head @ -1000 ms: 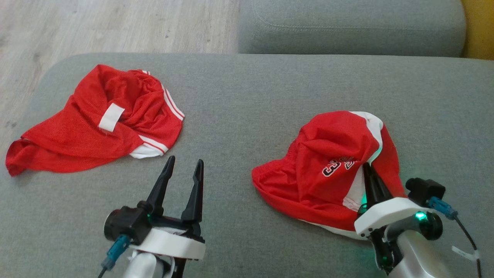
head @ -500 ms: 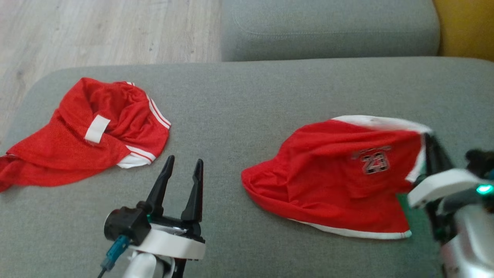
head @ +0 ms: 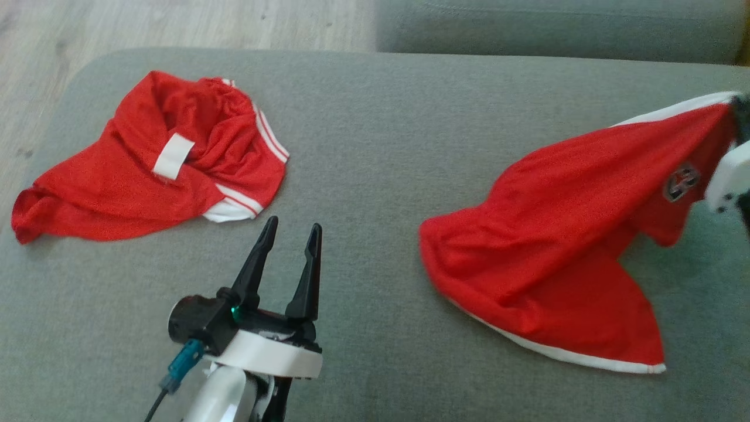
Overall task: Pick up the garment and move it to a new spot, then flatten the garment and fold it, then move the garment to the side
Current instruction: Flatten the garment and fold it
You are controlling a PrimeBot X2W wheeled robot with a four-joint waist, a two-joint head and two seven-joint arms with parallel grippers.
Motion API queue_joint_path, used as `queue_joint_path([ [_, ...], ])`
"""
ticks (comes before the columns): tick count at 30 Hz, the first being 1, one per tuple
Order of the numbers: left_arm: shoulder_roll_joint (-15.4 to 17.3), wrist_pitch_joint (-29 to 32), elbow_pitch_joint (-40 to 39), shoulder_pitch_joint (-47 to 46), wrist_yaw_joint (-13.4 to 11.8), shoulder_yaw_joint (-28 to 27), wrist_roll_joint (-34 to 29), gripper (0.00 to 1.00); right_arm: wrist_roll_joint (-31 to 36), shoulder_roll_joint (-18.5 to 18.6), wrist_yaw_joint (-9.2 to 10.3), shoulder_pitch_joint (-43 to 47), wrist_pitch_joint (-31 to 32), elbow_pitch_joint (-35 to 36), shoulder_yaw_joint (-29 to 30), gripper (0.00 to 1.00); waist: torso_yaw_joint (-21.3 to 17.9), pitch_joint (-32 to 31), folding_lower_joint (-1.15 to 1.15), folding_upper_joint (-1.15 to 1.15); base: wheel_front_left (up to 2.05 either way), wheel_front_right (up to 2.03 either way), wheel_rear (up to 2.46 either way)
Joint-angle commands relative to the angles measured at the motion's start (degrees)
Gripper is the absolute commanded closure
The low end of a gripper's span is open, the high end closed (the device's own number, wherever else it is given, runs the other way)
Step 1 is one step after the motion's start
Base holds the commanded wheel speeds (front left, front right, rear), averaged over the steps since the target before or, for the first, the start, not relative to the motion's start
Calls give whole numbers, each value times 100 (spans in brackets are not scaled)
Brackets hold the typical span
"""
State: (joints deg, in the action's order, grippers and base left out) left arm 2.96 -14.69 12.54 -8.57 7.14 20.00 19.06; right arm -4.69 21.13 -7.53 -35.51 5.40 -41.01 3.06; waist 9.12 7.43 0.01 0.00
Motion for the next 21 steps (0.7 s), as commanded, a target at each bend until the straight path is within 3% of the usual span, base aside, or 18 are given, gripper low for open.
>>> queue_joint_path([
  [1, -8, -30, -181, -234, 17, -159, 26, 0, 74, 157, 4, -252, -20, 137, -50, 100, 86, 81, -1, 0, 0, 0, 0],
  [4, -8, -30, -206, -278, 19, -142, 59, 0, 443, 372, 4, -621, -167, -313, 110, 100, 155, 159, -1, 0, 0, 0, 0],
  [5, -8, -30, -215, -288, 20, -138, 67, 0, 615, 434, 4, -731, -291, -449, 220, 20, 166, 176, -1, 0, 0, 0, 0],
  [6, -8, -30, -221, -296, 20, -134, 73, 0, 792, 465, 4, -826, -425, -572, 367, 0, 170, 189, -1, 0, 0, 0, 0],
  [10, -8, -30, -214, -305, 15, -151, 78, 0, 1421, 291, 4, -1023, -935, -855, 950, 0, 106, 160, -1, 0, 0, 0, 0],
  [14, -8, -30, -195, -255, 9, -210, 49, 0, 1790, -98, 4, -936, -1425, -965, 1112, 0, -74, -6, -1, 0, 0, 0, 0],
  [18, -8, -30, -190, -157, -3, -301, 29, 0, 1766, -613, 4, -677, -1857, -792, 1175, 0, -308, -259, -1, 0, 0, 0, 0],
  [21, -8, -30, -197, -43, -33, -394, 11, 0, 1470, -1158, 4, -271, -2000, -257, 1107, 0, -508, -449, -1, 0, 0, 0, 0],
])
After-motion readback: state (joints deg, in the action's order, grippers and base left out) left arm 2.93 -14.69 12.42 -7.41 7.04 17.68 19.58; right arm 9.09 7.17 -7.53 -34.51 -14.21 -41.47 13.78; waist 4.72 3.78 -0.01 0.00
